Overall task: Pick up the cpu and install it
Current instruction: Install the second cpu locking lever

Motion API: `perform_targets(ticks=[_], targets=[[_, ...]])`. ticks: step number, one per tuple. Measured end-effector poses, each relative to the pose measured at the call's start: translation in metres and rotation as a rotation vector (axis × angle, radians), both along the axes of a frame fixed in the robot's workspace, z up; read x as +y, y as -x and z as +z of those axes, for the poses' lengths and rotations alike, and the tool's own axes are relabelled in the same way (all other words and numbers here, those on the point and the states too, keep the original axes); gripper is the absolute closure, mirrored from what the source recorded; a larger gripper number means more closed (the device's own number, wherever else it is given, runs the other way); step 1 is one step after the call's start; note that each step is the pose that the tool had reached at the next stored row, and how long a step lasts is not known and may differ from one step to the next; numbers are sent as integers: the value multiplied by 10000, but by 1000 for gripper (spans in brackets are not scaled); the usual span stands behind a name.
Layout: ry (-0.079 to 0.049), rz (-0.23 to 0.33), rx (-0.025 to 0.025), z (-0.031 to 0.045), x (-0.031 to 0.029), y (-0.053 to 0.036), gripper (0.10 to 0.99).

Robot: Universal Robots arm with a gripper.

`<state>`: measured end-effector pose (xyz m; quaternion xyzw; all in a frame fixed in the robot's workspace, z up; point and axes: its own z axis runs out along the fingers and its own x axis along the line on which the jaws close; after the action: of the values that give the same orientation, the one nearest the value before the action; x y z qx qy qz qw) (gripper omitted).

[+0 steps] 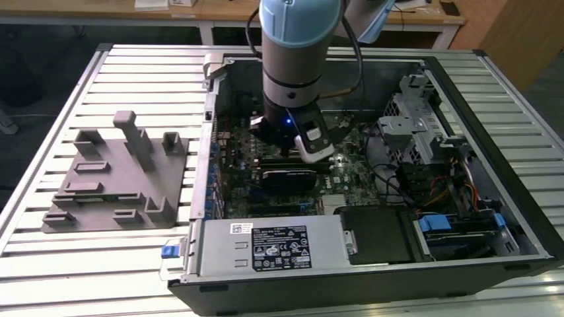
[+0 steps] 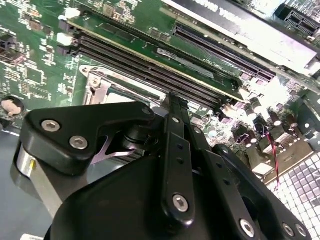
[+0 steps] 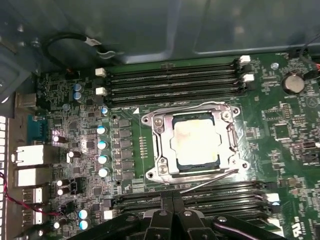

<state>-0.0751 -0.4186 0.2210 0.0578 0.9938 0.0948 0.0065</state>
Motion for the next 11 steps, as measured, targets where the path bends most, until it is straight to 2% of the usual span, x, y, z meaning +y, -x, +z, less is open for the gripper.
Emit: perform_targets(ticks=[5, 8, 11], targets=[[-23, 0, 1, -47, 0, 36, 980], [-159, 1, 1, -71, 0, 55, 980], [-355, 4, 1, -94, 0, 63, 980]])
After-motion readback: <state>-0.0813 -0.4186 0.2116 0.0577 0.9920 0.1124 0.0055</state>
